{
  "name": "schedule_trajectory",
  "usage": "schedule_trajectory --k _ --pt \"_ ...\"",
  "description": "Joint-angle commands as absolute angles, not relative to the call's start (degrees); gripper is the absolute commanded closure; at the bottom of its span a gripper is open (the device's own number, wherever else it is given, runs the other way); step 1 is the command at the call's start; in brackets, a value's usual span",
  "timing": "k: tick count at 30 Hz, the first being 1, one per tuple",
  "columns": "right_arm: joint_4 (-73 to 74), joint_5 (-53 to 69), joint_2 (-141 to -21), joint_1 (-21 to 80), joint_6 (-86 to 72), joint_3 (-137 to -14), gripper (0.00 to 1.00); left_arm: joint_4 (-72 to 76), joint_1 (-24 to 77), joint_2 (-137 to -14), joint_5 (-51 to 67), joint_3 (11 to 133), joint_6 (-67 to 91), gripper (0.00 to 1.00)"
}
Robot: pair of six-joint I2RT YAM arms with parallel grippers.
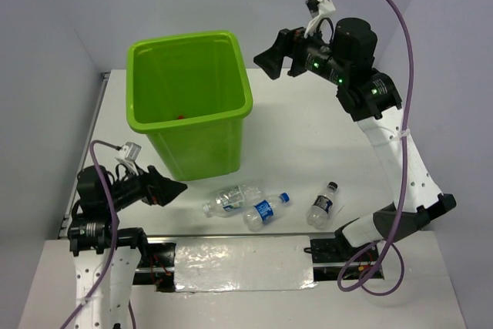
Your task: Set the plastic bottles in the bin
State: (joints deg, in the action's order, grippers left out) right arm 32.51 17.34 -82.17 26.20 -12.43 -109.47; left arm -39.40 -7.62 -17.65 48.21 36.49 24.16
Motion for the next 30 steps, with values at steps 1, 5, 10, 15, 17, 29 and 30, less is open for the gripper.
schedule_trajectory --k 1,5,10,15,17,29,30 --pt "30.32 18.98 -81.91 24.44 -12.83 -108.63 0.00 -34.81 -7.91 -21.53 46.66 37.35 23.29 0.01" --pt "29.01 19.77 -82.00 22.24 -12.74 -106.96 0.00 -29.70 -7.82 -20.13 49.57 34.11 26.63 0.01" --pt "27.69 23.28 -84.11 19.08 -13.71 -106.96 0.00 -29.01 -7.03 -20.92 44.39 32.96 27.68 0.01" --pt "30.66 17.43 -84.47 18.28 -13.01 -104.77 0.00 -28.83 -5.54 -24.08 38.05 32.96 28.65 0.01" --pt "31.29 12.77 -82.11 17.50 -15.46 -100.05 0.00 -29.09 -4.84 -24.96 33.32 33.31 30.23 0.01" --pt "45.42 -21.71 -63.74 15.38 -36.46 -62.86 0.00 -39.63 -0.44 -29.96 2.58 34.80 43.85 0.01" --pt "46.05 -21.53 -63.11 15.38 -36.82 -61.45 0.00 -40.33 -0.44 -30.23 1.42 35.07 44.64 0.01"
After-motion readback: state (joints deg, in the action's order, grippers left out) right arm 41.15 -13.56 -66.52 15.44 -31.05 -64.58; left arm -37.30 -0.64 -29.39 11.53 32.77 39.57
